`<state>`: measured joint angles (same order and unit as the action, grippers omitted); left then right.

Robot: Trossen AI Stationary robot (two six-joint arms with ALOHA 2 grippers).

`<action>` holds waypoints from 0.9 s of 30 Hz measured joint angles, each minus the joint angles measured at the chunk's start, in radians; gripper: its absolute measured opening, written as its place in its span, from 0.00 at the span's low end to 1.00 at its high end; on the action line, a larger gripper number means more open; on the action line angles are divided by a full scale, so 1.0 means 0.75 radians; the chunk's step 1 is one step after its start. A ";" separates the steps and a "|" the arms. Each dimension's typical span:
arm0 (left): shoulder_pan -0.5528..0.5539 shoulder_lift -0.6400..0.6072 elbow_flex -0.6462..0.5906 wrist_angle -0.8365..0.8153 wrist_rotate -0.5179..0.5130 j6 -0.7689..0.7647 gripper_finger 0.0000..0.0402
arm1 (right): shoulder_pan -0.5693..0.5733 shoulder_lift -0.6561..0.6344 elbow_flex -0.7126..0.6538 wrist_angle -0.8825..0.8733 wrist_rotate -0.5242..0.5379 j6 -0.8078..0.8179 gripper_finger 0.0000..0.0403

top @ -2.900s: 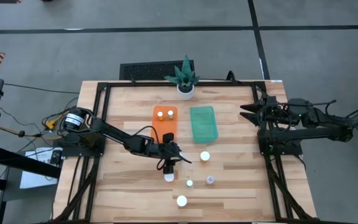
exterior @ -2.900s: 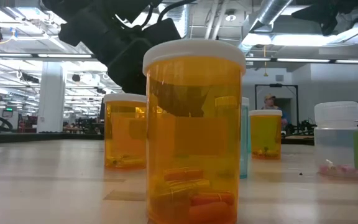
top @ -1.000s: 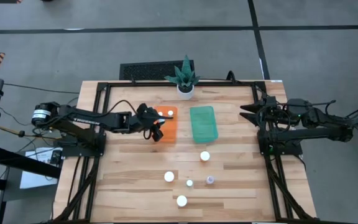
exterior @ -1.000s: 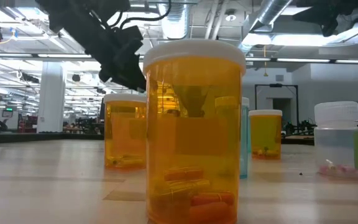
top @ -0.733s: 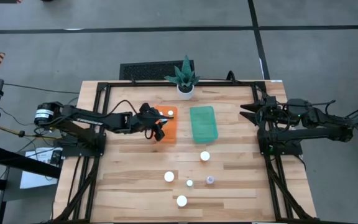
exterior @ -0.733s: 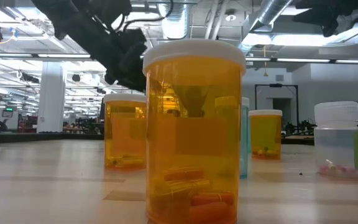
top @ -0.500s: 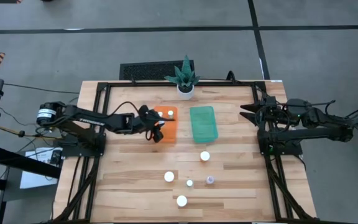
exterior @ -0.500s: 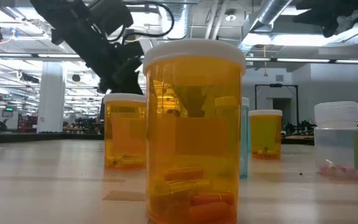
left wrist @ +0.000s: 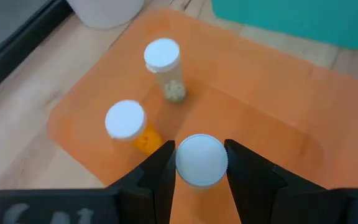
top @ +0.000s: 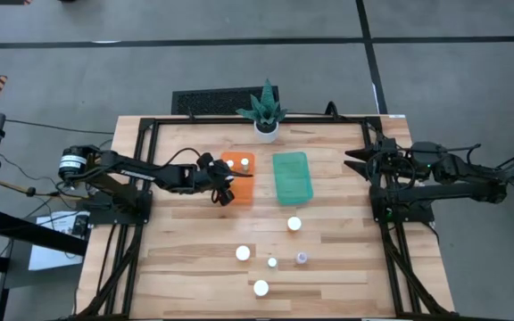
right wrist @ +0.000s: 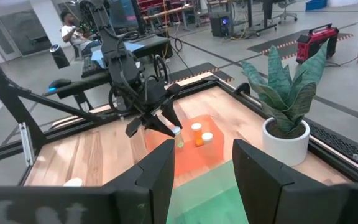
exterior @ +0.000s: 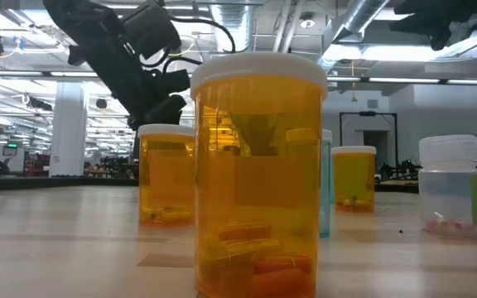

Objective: Pick and place medicine bottles into bin by pill shape (circle, oval)
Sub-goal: Put the top blue pill bottle into the orange bin

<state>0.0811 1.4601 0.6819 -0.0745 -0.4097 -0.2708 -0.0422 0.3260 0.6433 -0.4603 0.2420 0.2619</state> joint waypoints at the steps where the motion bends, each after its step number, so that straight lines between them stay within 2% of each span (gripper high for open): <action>1: 0.002 0.000 0.000 -0.003 0.000 0.000 0.30 | 0.000 0.000 0.000 0.000 0.000 0.000 0.43; 9: 0.016 0.000 0.000 0.010 -0.001 0.000 0.30 | 0.000 0.000 0.000 0.000 0.000 -0.002 0.43; 16: 0.029 0.000 0.000 0.144 0.077 0.031 0.30 | 0.000 0.000 0.000 -0.001 0.000 -0.002 0.43; 27: 0.038 -0.001 0.001 0.229 0.076 0.065 0.30 | 0.000 0.000 0.000 -0.001 0.000 -0.012 0.43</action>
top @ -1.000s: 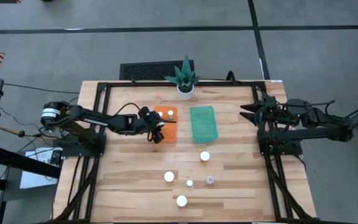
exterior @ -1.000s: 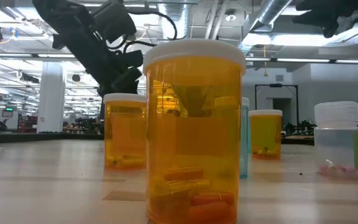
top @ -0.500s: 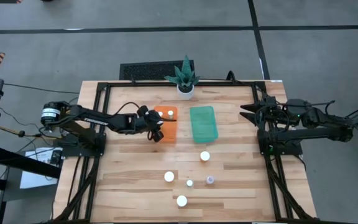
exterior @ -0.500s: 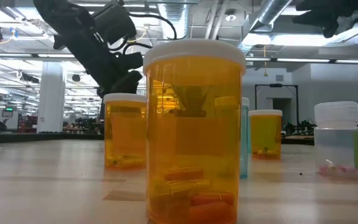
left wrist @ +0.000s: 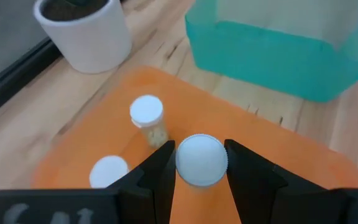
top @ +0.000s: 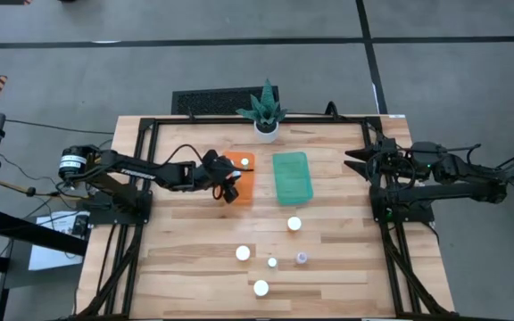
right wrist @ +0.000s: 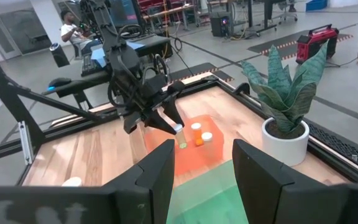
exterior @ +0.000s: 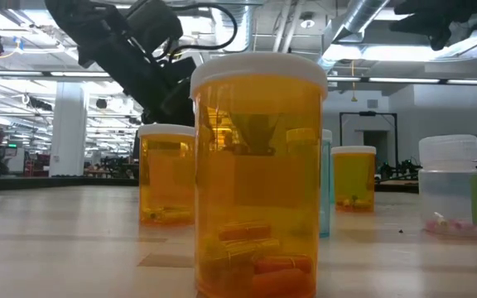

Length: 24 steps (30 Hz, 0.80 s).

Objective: Pick and place medicine bottles into bin by pill shape (circle, oval)
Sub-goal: Put the top blue pill bottle into the orange bin

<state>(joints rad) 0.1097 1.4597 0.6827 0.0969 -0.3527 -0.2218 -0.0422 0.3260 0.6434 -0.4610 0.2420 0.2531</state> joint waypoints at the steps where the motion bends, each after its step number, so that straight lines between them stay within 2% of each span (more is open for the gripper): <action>1: 0.003 0.000 0.000 0.013 -0.001 0.000 0.30 | 0.000 0.000 0.000 0.000 0.000 -0.001 0.43; 15: 0.020 0.001 0.030 0.066 0.002 0.054 0.30 | 0.000 0.000 0.000 -0.008 0.000 0.000 0.43; 21: 0.020 0.130 0.049 0.105 0.061 0.024 0.30 | 0.000 0.001 0.000 -0.010 0.005 0.000 0.43; 24: 0.018 0.184 0.080 0.048 -0.013 -0.016 0.30 | 0.000 0.000 0.000 -0.012 0.005 0.000 0.43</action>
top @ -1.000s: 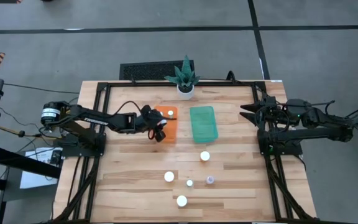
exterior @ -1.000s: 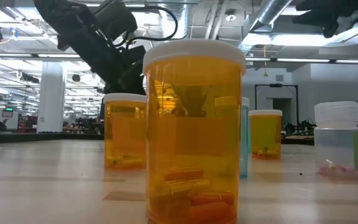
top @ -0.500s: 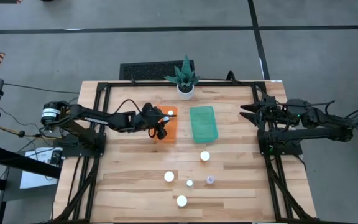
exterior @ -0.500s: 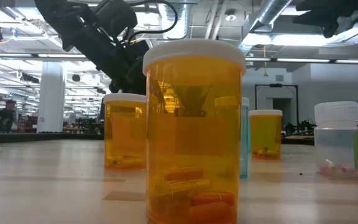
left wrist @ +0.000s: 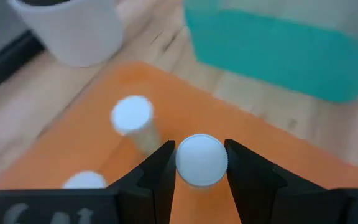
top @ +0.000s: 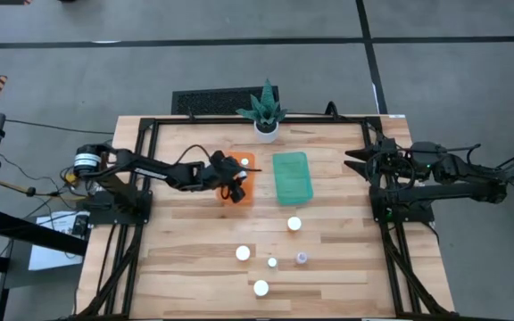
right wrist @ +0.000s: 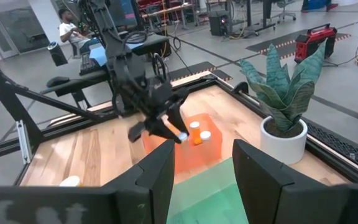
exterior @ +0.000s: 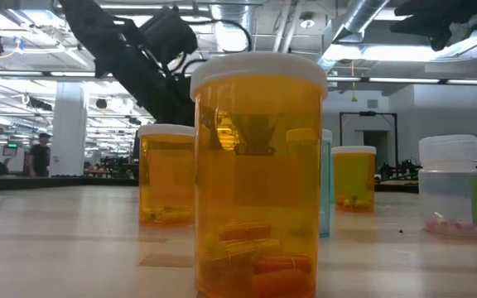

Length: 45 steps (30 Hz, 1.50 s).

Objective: Pick and place medicine bottles into bin by pill shape (circle, oval)
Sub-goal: Put the top blue pill bottle into the orange bin

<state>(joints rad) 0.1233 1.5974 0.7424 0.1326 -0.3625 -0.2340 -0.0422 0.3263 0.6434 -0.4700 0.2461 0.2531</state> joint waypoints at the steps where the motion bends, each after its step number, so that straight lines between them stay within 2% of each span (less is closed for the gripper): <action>1: 0.001 0.005 0.008 -0.004 -0.013 0.000 0.30 | 0.000 0.000 0.000 -0.003 0.000 0.000 0.43; 14: 0.002 0.013 0.019 -0.002 -0.007 0.034 0.30 | 0.000 0.000 0.000 -0.029 0.000 0.000 0.43; 38: 0.019 0.091 0.018 0.065 0.090 0.071 0.30 | 0.000 0.000 0.000 -0.037 0.000 0.001 0.43; 45: 0.017 0.098 0.021 0.062 0.052 0.051 0.30 | 0.000 0.000 0.000 -0.035 0.001 0.005 0.43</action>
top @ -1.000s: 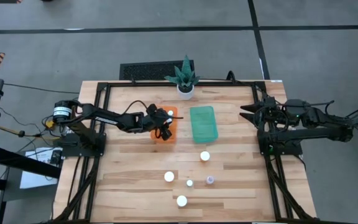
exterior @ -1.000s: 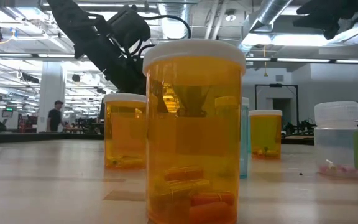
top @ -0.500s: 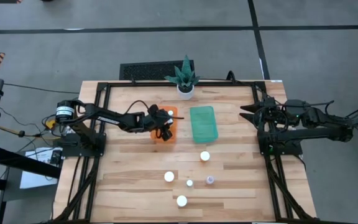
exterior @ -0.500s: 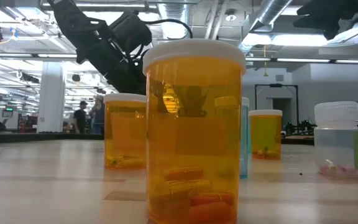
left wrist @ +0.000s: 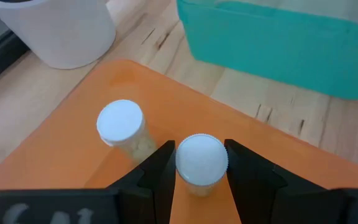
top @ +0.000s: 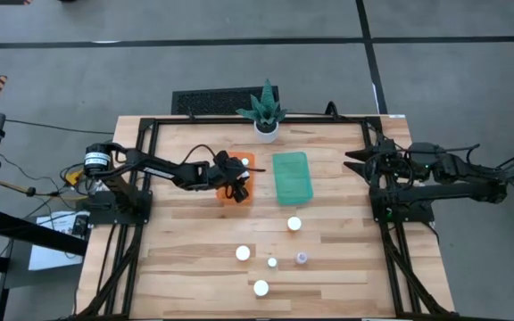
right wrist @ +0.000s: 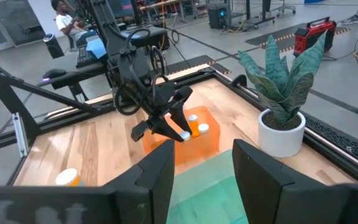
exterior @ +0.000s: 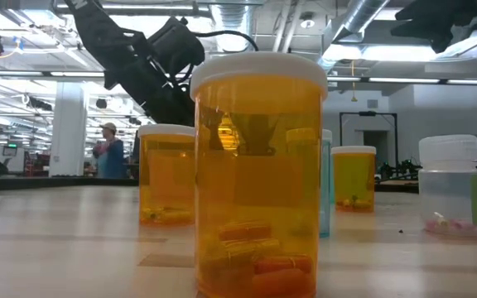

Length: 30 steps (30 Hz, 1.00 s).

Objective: Pick and place medicine bottles into bin by pill shape (circle, oval)
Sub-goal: Put the top blue pill bottle into the orange bin, then put the blue pill bottle into the orange bin

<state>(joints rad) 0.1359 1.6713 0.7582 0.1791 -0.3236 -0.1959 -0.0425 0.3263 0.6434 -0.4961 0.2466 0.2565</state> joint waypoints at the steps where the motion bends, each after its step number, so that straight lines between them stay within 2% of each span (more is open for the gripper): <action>1: 0.000 -0.005 -0.001 -0.008 0.001 0.000 0.30 | 0.001 0.000 0.000 0.000 0.000 0.001 0.43; 10: 0.000 -0.005 -0.002 -0.006 -0.004 0.024 0.31 | 0.001 0.000 0.000 -0.001 0.001 0.005 0.43; 19: 0.000 -0.002 -0.003 -0.013 -0.004 0.025 0.46 | 0.000 0.000 0.000 -0.001 0.002 0.000 0.43; 24: -0.008 -0.002 0.059 -0.076 -0.007 0.048 0.50 | 0.001 0.000 0.000 -0.001 0.002 -0.001 0.43; 30: -0.018 -0.002 0.129 -0.249 -0.018 0.061 0.50 | 0.001 0.000 0.000 -0.001 0.002 -0.005 0.43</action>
<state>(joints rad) 0.1221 1.6695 0.8551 -0.0078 -0.3374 -0.1501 -0.0420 0.3262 0.6434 -0.4969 0.2481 0.2531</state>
